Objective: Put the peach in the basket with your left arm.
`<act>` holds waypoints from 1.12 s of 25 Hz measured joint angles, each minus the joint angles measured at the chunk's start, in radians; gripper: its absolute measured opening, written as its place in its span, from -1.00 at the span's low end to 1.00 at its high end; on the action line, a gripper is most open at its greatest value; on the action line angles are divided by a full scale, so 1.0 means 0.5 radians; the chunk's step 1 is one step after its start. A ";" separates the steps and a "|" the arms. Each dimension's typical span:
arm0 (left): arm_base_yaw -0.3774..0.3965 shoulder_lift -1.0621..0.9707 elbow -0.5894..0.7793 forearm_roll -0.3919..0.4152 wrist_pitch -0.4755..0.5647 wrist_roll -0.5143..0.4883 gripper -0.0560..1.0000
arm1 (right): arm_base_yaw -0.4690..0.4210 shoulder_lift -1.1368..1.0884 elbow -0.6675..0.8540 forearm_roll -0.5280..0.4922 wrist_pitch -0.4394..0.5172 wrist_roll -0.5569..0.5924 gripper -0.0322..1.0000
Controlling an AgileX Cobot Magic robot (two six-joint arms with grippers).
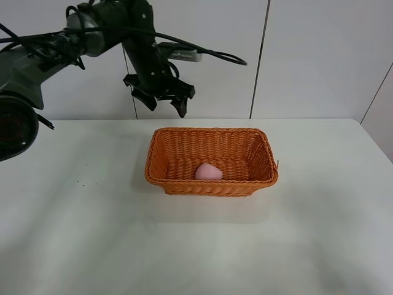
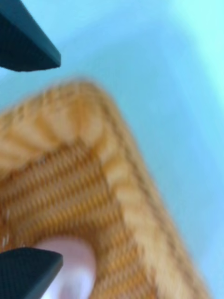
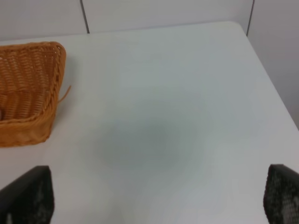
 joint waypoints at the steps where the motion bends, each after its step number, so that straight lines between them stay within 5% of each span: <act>1: 0.064 0.000 0.000 0.000 0.000 0.000 0.75 | 0.000 0.000 0.000 0.000 0.000 0.000 0.41; 9: 0.578 0.000 0.049 0.020 0.000 0.065 0.75 | 0.000 0.000 0.000 0.000 0.000 0.000 0.41; 16: 0.869 0.000 0.126 -0.002 0.000 0.092 0.75 | 0.000 0.000 0.000 0.000 0.000 0.000 0.41; 23: 0.910 -0.048 0.198 -0.103 -0.002 0.093 0.74 | 0.000 0.000 0.000 0.000 0.000 0.000 0.41; 28: 0.910 -0.298 0.559 -0.124 -0.004 0.103 0.73 | 0.000 0.000 0.000 0.000 0.000 0.000 0.41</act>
